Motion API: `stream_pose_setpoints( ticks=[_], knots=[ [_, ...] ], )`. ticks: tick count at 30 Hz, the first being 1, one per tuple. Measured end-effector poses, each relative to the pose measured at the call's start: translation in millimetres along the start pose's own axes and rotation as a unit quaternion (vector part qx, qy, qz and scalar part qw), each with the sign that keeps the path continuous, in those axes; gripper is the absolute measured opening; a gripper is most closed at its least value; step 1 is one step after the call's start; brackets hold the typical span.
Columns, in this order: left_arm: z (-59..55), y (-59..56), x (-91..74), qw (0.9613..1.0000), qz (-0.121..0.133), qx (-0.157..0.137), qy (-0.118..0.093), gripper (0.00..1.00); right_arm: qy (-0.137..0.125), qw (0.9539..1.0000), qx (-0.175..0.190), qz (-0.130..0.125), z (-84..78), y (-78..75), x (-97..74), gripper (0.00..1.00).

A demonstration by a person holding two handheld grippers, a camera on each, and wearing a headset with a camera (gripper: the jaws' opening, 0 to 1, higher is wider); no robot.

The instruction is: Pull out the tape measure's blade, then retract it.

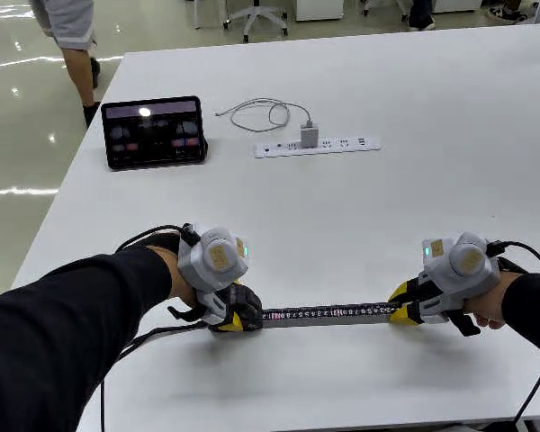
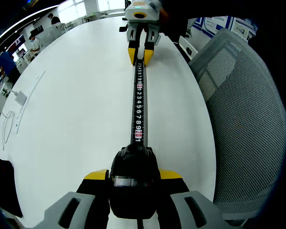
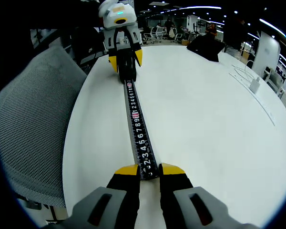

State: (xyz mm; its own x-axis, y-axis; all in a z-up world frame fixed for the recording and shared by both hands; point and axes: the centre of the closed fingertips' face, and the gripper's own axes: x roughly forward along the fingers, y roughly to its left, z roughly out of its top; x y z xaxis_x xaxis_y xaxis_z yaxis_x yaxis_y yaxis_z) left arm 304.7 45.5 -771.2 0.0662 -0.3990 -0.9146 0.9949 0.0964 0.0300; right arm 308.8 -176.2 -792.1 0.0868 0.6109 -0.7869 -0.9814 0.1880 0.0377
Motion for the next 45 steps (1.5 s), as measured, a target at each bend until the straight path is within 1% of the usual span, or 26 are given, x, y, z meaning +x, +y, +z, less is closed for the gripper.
stream_pose_setpoints(
  ticks=[13, 22, 24, 27, 38, 40, 42, 43, 45],
  knots=[
    [0.0, 0.6, 0.5, 1.0, 0.001, -0.001, 0.0, 0.33, 0.004, 1.0, 0.007, -0.003, -7.7, -2.4, -4.7, 0.11],
    [0.1, 0.6, 0.7, 1.0, 0.001, 0.0, 0.001, 0.33, 0.004, 0.9999, 0.012, -0.003, -6.7, -1.3, -5.9, 0.11],
    [0.3, 0.4, 0.7, 1.0, 0.001, 0.0, 0.001, 0.33, 0.008, 1.0, 0.003, -0.002, -6.7, -0.8, -6.0, 0.11],
    [0.2, 0.3, 0.9, 1.0, 0.001, 0.001, 0.001, 0.33, 0.012, 0.9999, 0.001, -0.001, -7.0, -1.4, -5.9, 0.11],
    [-0.1, 0.7, 1.0, 1.0, 0.001, 0.002, 0.002, 0.33, 0.014, 0.9999, 0.004, -0.003, -8.0, -3.6, -5.8, 0.11],
    [-0.1, 0.2, 1.2, 1.0, 0.001, 0.004, 0.004, 0.33, 0.012, 0.9999, 0.011, -0.003, -7.9, -3.8, -5.6, 0.11],
    [-0.2, 0.3, 1.3, 1.0, 0.001, 0.004, 0.004, 0.33, 0.012, 0.9999, 0.01, -0.004, -7.3, -3.1, -5.3, 0.11],
    [-0.1, 0.3, 1.3, 1.0, 0.001, 0.003, 0.003, 0.33, 0.015, 0.9998, 0.012, -0.003, -6.9, -2.9, -5.1, 0.11],
    [0.1, 0.1, 1.2, 1.0, 0.001, 0.004, 0.003, 0.33, 0.024, 0.9997, 0.005, -0.001, -7.1, -2.5, -5.0, 0.11]
  ],
)
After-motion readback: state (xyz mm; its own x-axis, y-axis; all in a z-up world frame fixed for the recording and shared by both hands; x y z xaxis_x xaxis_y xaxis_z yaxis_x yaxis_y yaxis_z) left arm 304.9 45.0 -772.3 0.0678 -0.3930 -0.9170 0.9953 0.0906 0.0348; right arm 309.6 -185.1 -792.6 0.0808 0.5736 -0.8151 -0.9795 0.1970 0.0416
